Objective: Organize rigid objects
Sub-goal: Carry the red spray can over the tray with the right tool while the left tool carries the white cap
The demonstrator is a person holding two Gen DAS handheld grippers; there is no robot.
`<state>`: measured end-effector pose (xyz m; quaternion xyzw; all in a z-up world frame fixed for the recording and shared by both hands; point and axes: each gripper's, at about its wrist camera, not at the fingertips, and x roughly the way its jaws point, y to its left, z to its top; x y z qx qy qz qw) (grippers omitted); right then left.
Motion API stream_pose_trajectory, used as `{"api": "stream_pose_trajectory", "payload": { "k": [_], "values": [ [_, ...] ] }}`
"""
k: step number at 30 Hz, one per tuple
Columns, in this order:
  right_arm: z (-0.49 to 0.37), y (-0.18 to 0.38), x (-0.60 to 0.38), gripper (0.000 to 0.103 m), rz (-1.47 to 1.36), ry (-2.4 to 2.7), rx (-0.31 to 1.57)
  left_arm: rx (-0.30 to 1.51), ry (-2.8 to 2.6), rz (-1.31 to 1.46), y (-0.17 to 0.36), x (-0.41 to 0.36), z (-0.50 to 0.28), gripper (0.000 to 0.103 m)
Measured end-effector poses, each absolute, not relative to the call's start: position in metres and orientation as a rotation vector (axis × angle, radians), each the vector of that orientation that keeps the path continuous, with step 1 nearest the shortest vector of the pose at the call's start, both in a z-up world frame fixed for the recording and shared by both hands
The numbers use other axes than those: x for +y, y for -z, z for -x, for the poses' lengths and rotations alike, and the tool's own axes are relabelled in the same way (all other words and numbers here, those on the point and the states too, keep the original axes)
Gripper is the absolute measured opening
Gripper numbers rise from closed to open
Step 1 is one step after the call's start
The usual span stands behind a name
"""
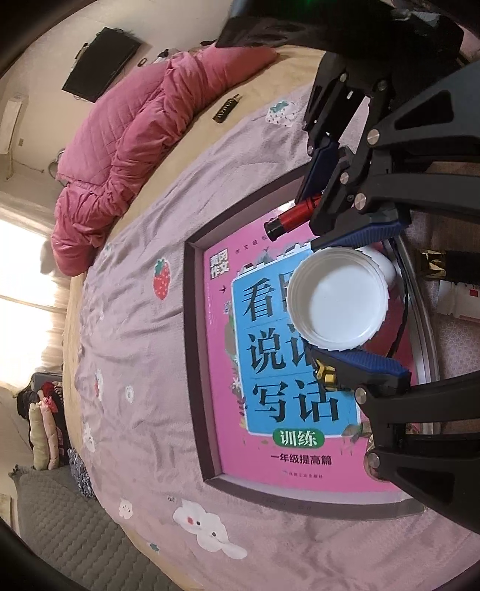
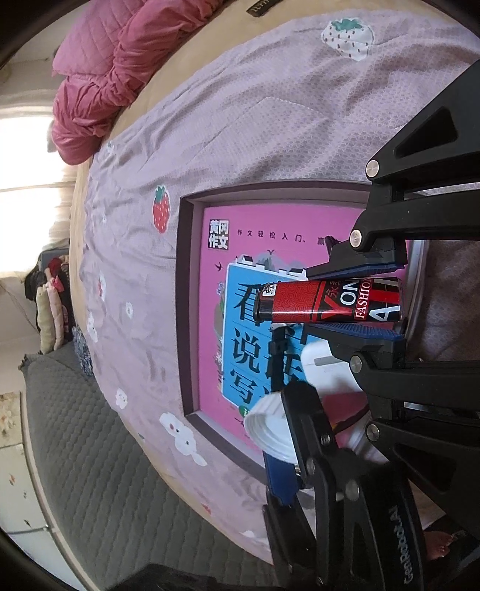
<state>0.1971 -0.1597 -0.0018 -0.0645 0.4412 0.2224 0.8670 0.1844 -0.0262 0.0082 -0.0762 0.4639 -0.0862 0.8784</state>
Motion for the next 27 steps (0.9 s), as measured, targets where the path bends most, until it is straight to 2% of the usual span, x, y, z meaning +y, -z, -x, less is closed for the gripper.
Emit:
{"api": "stream_pose_trajectory", "payload": {
  "k": [27],
  "values": [
    [-0.202,0.024,-0.151,0.022,0.210,-0.510,0.967,1.076,0.206,0.151,0.015,-0.024,-0.193,0.050]
  ]
}}
